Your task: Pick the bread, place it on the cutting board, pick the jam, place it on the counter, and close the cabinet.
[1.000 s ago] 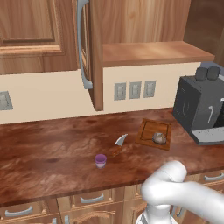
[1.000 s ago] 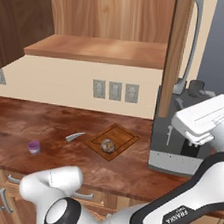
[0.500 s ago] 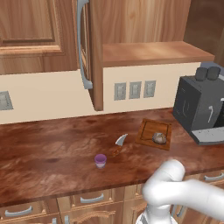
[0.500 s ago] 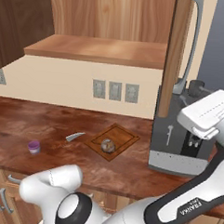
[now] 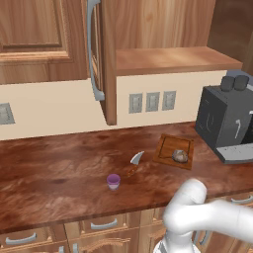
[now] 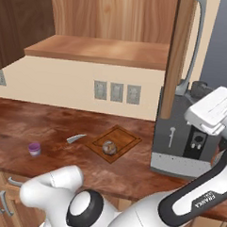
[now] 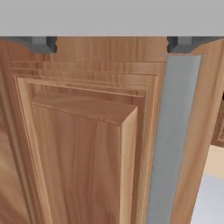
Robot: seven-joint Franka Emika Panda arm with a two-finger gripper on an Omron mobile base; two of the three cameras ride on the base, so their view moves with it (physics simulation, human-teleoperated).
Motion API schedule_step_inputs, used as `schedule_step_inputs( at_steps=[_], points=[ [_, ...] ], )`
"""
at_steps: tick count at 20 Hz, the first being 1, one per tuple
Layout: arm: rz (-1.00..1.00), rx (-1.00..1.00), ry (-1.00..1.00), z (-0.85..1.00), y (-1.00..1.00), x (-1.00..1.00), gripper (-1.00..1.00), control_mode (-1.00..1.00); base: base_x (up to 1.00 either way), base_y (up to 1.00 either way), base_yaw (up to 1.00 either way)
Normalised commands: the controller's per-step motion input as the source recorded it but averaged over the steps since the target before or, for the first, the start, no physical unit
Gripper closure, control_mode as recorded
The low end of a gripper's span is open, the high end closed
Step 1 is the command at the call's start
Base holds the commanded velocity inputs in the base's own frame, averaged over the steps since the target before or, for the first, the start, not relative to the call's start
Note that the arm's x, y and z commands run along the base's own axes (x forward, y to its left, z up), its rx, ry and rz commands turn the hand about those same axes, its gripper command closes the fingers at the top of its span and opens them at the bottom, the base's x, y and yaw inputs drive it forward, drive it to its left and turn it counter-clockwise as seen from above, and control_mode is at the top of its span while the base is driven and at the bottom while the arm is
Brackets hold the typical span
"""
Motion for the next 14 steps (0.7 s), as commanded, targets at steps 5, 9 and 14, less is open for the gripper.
schedule_step_inputs(
  at_steps=[5,9,14],
  points=[
    [0.08,0.0,0.0,0.0,-0.02,0.17,-1.0,-1.0,0.0,0.0,0.0],
    [0.06,0.0,0.0,0.07,0.0,0.06,-1.0,-1.0,0.0,0.0,0.0],
    [0.06,0.0,0.0,0.05,-0.05,0.0,-1.0,-1.0,0.0,0.0,0.0]
  ],
)
